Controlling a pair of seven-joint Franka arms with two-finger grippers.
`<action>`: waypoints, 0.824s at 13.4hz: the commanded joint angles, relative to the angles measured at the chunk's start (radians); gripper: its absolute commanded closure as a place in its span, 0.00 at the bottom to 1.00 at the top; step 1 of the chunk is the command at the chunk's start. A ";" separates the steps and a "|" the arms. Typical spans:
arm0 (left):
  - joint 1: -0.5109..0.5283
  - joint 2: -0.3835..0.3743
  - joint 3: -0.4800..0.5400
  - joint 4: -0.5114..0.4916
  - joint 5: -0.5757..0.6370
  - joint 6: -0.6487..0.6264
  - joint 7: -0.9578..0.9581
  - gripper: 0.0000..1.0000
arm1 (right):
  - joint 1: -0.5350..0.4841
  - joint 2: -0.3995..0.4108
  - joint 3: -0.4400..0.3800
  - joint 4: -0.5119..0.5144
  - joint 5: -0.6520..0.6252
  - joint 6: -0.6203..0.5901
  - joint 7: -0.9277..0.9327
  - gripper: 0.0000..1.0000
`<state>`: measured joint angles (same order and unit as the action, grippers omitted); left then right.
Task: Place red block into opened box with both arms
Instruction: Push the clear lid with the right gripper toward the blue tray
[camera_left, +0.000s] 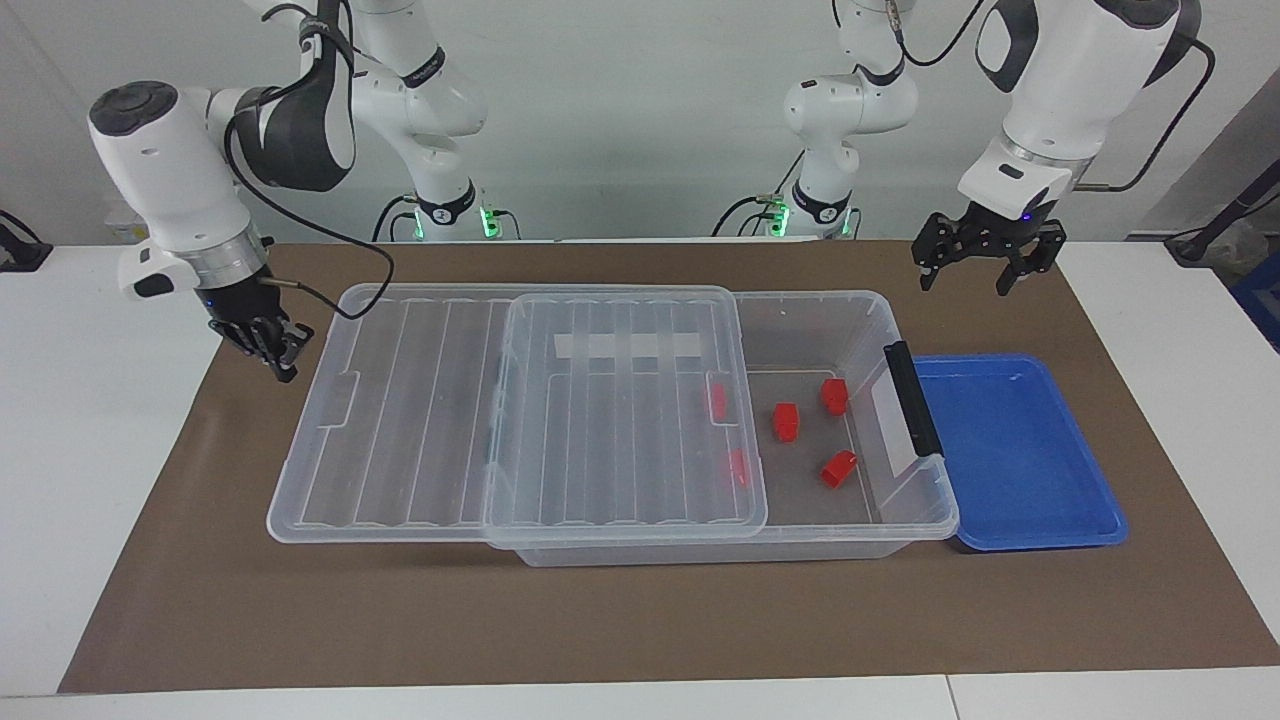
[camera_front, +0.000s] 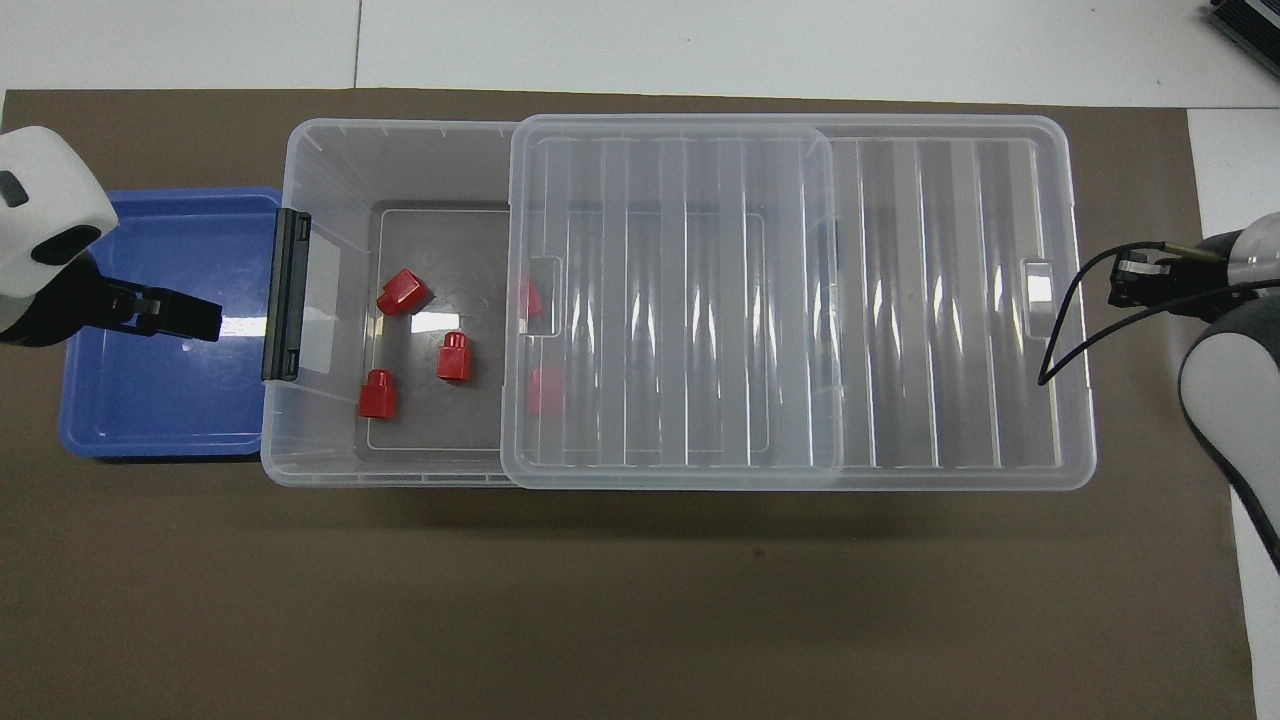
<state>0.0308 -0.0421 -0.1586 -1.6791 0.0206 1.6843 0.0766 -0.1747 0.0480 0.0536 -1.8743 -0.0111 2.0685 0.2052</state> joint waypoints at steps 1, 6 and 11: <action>0.001 -0.025 0.008 -0.045 0.007 0.034 0.011 0.00 | -0.012 0.013 0.006 -0.016 0.020 0.024 -0.027 1.00; 0.001 -0.025 0.008 -0.045 0.007 0.035 0.008 0.00 | 0.021 0.024 0.008 -0.014 0.020 0.022 -0.026 1.00; -0.003 -0.025 0.008 -0.033 0.007 0.034 0.006 0.00 | 0.093 0.021 0.017 -0.014 0.022 -0.013 -0.024 1.00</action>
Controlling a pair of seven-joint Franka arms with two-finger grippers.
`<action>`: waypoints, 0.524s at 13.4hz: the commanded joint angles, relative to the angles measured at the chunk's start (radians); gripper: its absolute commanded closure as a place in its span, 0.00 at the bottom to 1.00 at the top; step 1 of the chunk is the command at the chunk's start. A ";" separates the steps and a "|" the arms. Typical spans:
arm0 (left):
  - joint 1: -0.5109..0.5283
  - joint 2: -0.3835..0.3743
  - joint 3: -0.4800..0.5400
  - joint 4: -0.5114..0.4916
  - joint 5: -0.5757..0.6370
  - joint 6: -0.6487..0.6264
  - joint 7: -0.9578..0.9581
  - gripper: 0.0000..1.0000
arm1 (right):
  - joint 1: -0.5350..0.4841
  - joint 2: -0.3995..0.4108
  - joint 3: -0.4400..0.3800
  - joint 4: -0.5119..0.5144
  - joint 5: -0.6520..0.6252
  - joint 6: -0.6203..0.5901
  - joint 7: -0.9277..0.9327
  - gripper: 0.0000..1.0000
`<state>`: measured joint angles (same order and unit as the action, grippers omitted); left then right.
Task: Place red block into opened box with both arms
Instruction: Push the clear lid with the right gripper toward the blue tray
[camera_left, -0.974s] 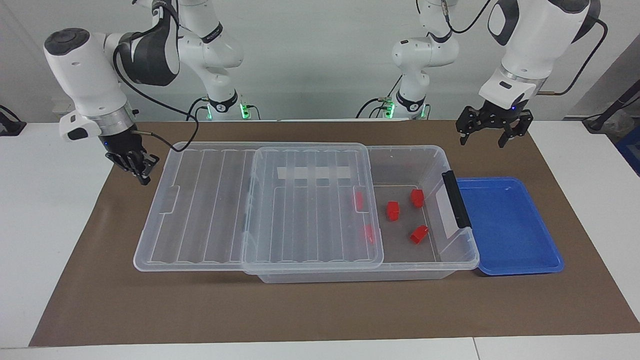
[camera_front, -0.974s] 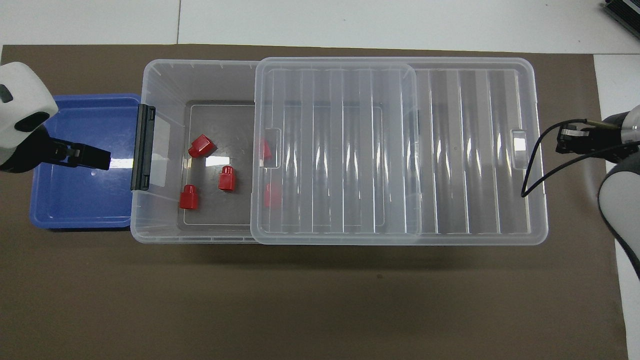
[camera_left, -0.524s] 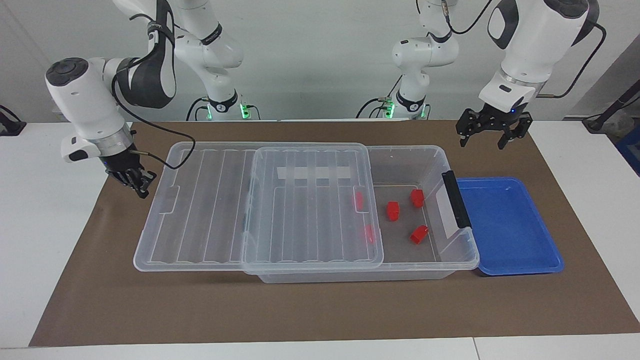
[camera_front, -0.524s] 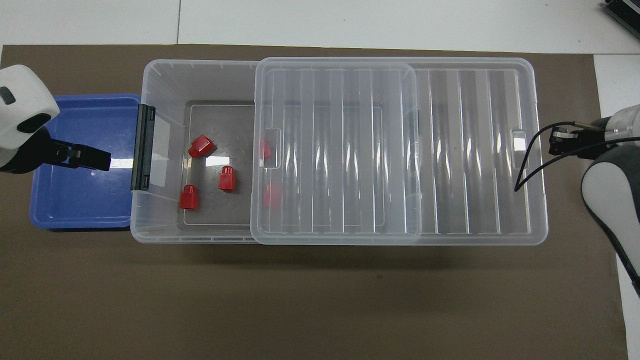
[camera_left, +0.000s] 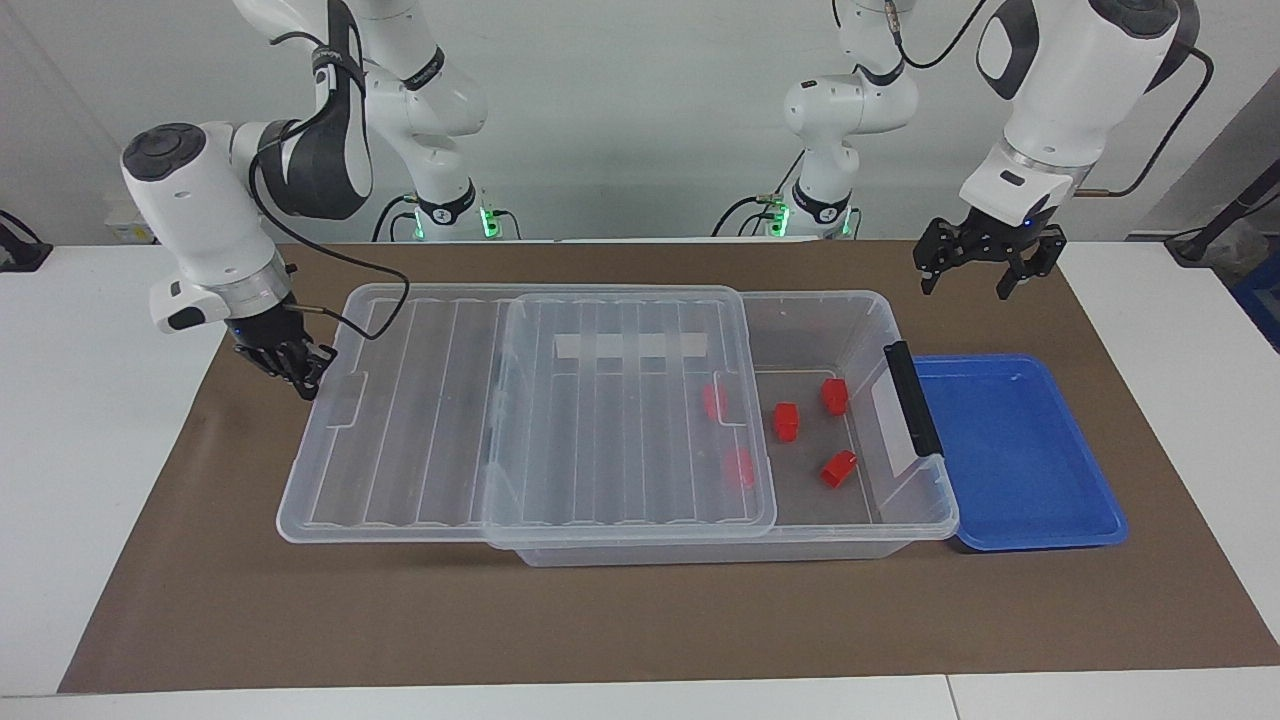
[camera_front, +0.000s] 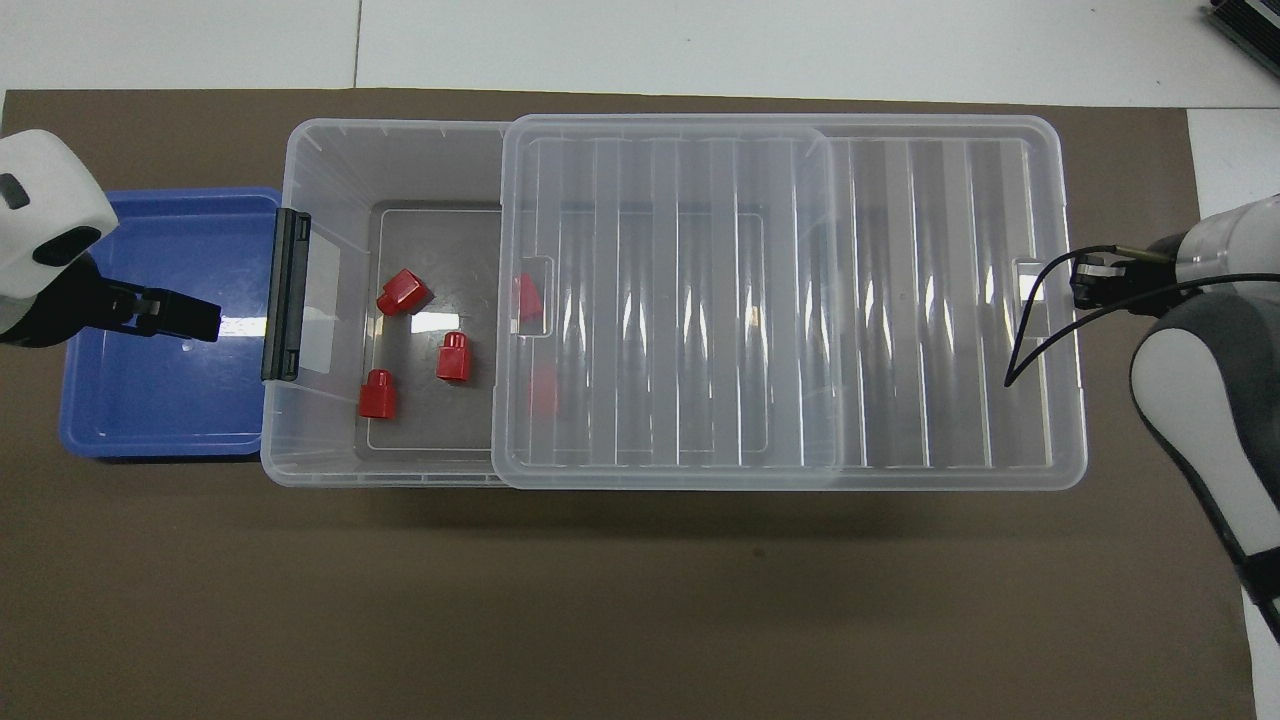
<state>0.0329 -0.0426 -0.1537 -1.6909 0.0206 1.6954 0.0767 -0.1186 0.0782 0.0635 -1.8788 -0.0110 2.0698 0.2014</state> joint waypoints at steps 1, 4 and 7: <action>-0.007 -0.026 0.003 -0.018 0.007 0.023 0.006 0.00 | 0.071 -0.009 0.006 -0.011 0.023 -0.013 -0.013 1.00; -0.001 -0.037 0.008 -0.007 0.006 0.011 0.005 0.00 | 0.143 -0.009 0.006 -0.011 0.023 -0.010 -0.010 1.00; 0.002 -0.063 0.014 -0.006 0.004 -0.011 0.005 0.00 | 0.224 -0.005 0.006 -0.011 0.052 -0.002 -0.008 1.00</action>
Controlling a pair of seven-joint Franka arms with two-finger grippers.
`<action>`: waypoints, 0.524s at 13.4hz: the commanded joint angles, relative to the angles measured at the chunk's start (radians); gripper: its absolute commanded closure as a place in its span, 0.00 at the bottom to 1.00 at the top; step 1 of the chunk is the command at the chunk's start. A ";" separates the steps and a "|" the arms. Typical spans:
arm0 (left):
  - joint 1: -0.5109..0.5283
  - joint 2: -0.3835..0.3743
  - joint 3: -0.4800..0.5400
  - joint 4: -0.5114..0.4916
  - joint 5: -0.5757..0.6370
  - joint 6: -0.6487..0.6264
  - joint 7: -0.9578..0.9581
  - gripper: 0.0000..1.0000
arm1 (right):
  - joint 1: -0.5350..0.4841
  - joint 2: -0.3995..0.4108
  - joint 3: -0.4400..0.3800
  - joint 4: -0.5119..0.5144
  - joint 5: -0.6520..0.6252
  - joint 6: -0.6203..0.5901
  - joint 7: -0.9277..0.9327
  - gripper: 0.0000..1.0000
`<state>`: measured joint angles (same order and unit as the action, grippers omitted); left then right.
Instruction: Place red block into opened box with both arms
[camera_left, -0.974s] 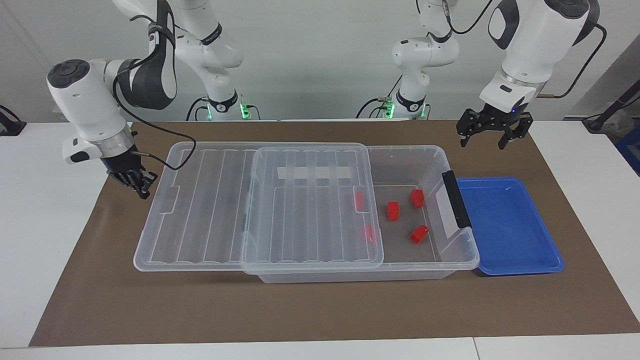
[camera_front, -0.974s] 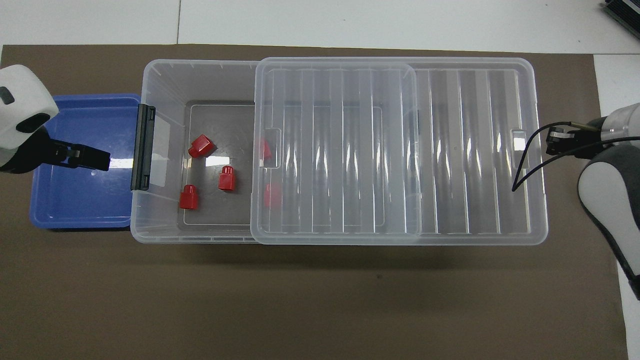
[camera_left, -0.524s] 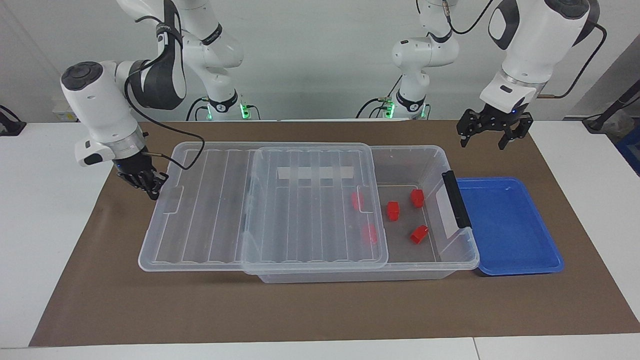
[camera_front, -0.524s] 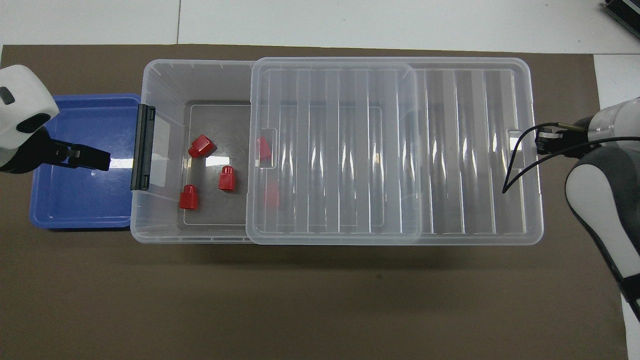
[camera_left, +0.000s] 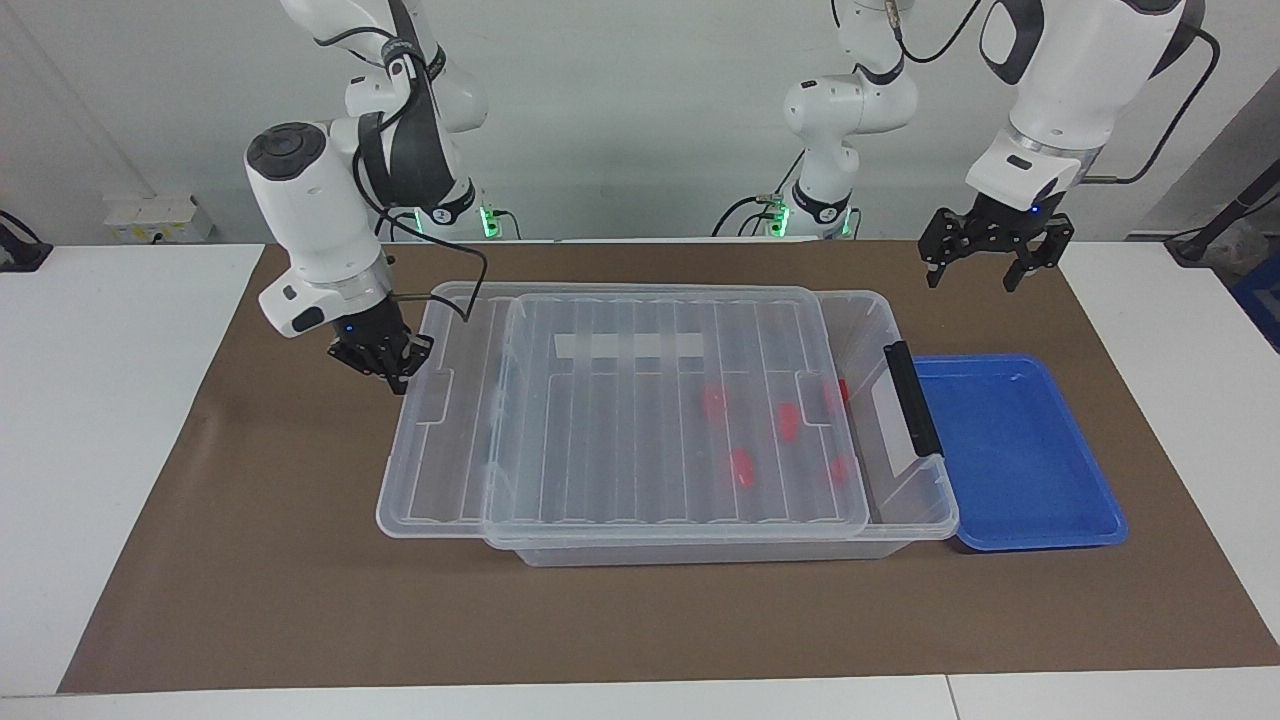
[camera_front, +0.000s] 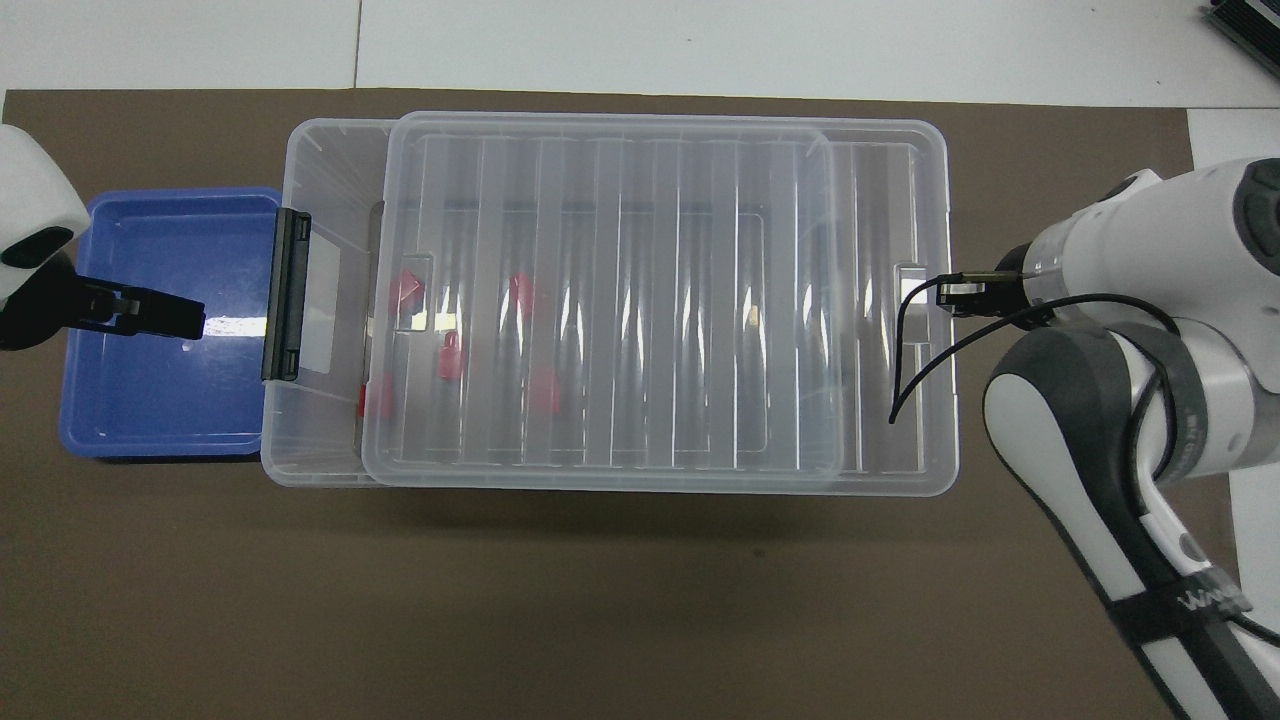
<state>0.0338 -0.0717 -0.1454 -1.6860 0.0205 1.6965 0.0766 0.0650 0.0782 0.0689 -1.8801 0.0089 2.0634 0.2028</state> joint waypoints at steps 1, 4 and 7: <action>0.001 -0.048 0.006 -0.011 0.004 -0.017 0.005 0.00 | 0.065 -0.003 0.000 -0.011 0.032 0.006 -0.008 1.00; -0.002 -0.045 0.004 0.032 0.004 -0.070 0.002 0.00 | 0.107 -0.003 0.000 -0.013 0.032 0.014 -0.008 1.00; -0.008 0.012 0.003 0.187 0.006 -0.176 0.000 0.00 | 0.124 -0.003 0.002 -0.013 0.032 0.015 -0.008 1.00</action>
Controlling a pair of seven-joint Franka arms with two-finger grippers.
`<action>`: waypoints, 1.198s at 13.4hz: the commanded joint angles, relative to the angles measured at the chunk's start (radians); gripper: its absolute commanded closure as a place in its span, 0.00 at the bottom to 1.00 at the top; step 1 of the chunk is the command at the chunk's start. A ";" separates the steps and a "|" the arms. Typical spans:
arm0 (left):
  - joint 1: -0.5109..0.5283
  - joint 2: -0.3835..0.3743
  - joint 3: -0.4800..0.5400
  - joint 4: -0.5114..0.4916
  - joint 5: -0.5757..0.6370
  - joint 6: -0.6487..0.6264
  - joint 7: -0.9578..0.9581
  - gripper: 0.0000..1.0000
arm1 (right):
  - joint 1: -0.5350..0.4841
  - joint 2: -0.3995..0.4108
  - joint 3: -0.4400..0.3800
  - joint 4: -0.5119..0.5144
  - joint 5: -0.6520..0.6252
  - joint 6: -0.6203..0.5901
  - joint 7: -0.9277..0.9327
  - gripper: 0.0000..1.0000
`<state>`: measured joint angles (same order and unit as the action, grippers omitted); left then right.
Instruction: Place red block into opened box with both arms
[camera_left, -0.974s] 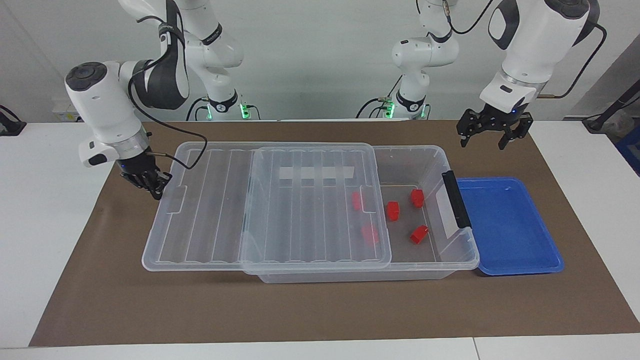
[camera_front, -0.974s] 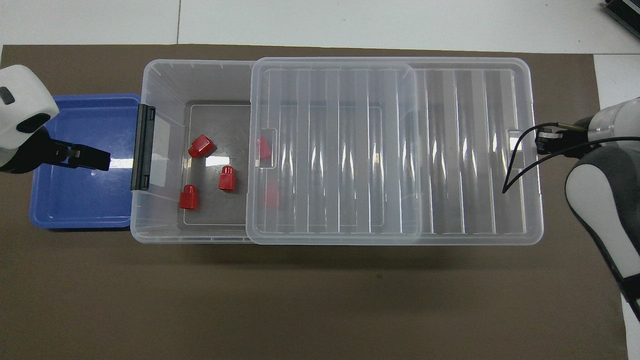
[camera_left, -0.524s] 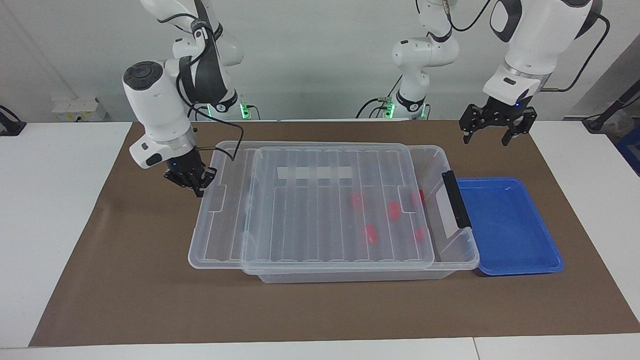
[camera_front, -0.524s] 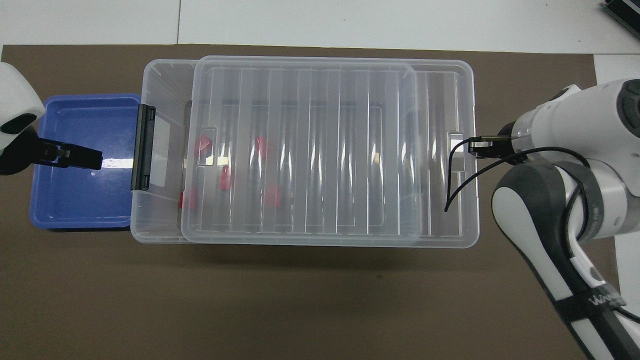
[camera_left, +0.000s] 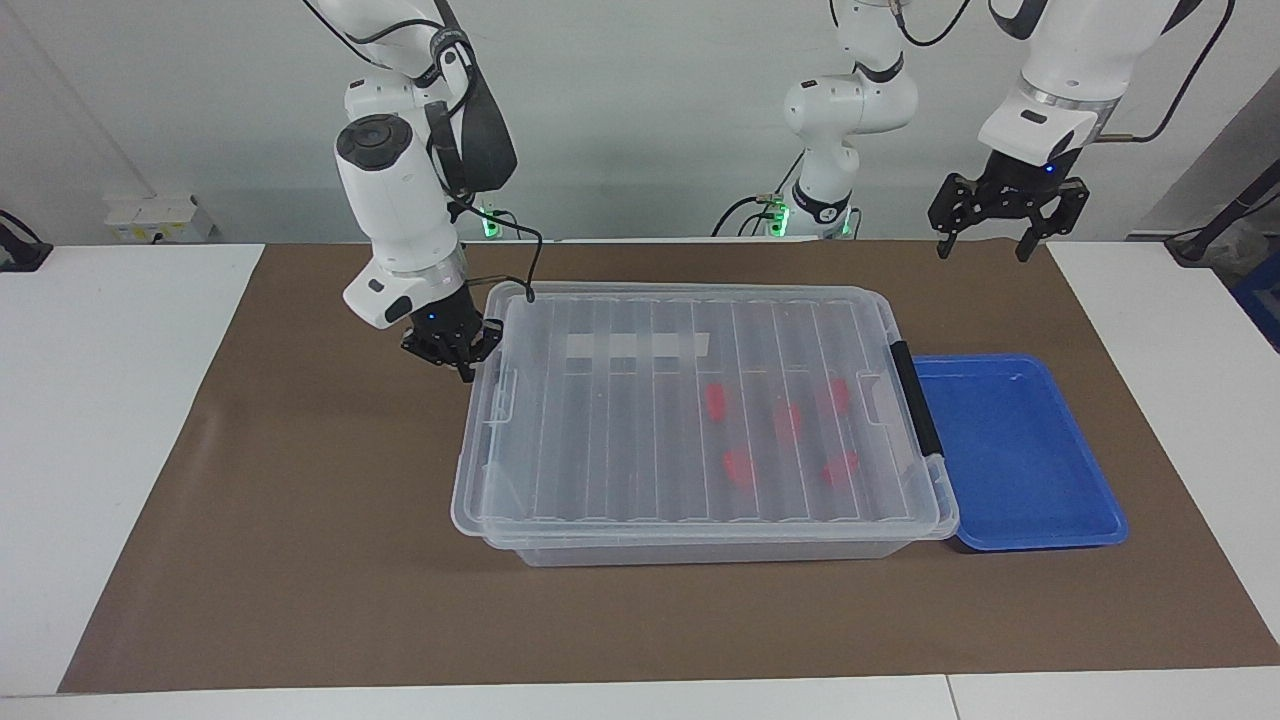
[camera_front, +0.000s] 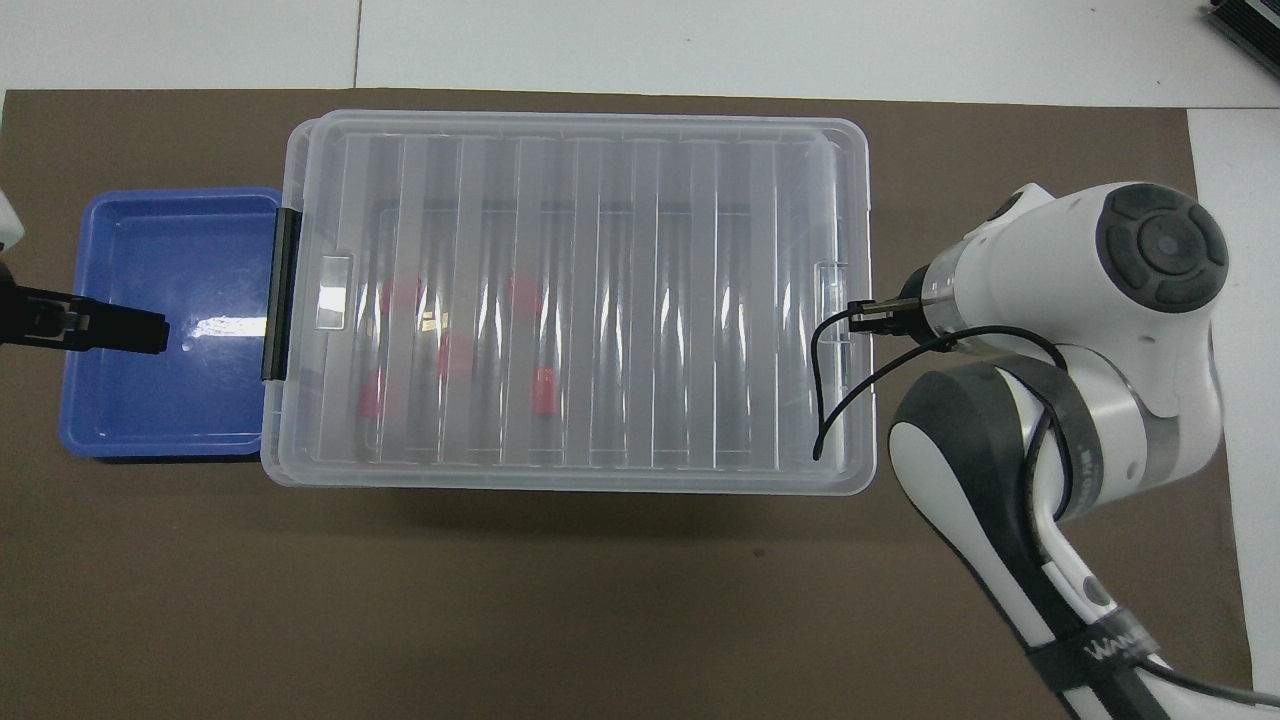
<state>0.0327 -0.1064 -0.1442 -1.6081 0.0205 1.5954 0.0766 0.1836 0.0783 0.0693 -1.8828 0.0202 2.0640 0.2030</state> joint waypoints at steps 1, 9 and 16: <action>-0.007 0.044 -0.002 0.103 0.006 -0.077 0.000 0.00 | 0.005 -0.003 0.001 -0.010 0.021 0.015 -0.010 1.00; -0.005 0.082 -0.003 0.102 0.016 -0.029 0.009 0.00 | 0.002 -0.012 0.000 0.002 0.023 0.001 -0.008 1.00; -0.010 0.153 -0.006 0.183 0.009 -0.086 0.011 0.00 | -0.113 -0.112 -0.014 0.019 -0.021 -0.145 0.019 0.00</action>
<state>0.0318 0.0428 -0.1501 -1.4497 0.0207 1.5426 0.0784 0.0905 0.0072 0.0529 -1.8732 0.0157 1.9686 0.2133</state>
